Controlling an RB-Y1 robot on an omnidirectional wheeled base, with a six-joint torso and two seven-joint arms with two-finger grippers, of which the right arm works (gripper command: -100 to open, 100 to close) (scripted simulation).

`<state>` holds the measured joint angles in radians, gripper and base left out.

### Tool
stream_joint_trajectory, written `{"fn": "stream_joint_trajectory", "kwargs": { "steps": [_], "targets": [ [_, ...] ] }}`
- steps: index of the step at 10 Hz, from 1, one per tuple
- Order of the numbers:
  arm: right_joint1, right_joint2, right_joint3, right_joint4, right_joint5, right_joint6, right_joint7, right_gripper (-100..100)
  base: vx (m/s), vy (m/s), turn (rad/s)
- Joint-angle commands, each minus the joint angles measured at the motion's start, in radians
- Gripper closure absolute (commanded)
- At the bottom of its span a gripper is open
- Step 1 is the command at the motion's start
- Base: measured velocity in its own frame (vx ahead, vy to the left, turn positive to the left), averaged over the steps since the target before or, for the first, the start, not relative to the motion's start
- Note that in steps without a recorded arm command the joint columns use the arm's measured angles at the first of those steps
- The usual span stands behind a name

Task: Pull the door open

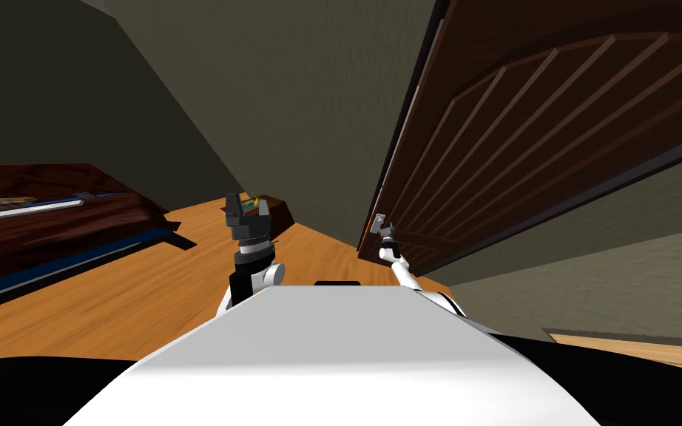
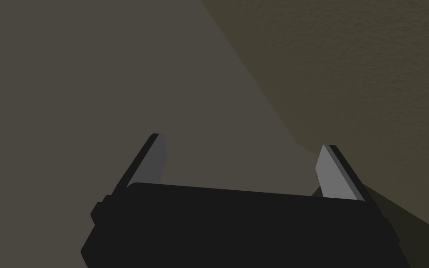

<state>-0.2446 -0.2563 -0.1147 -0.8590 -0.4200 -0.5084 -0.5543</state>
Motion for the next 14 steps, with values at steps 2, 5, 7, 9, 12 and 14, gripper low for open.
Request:
{"fn": "stream_joint_trajectory", "kwargs": {
  "steps": [2, 5, 7, 9, 12, 14],
  "targets": [
    [-0.015, 0.033, 0.001, -0.006, -0.062, 0.010, -0.076, -100, -0.075, -0.043, 0.050],
    [-0.028, 0.062, 0.003, -0.009, -0.117, 0.018, -0.154, -100, -0.074, -0.034, 0.043],
    [-0.035, 0.076, 0.004, -0.010, -0.143, 0.021, -0.197, -100, -0.053, -0.033, 0.022],
    [-0.041, 0.089, 0.004, -0.011, -0.169, 0.024, -0.232, -100, -0.052, -0.024, 0.031],
    [-0.058, 0.124, 0.006, -0.014, -0.235, 0.033, -0.319, -100, -0.093, -0.038, 0.048],
    [-0.067, 0.142, 0.007, -0.016, -0.269, 0.038, -0.369, -100, -0.108, -0.037, 0.041]
  ]
}}
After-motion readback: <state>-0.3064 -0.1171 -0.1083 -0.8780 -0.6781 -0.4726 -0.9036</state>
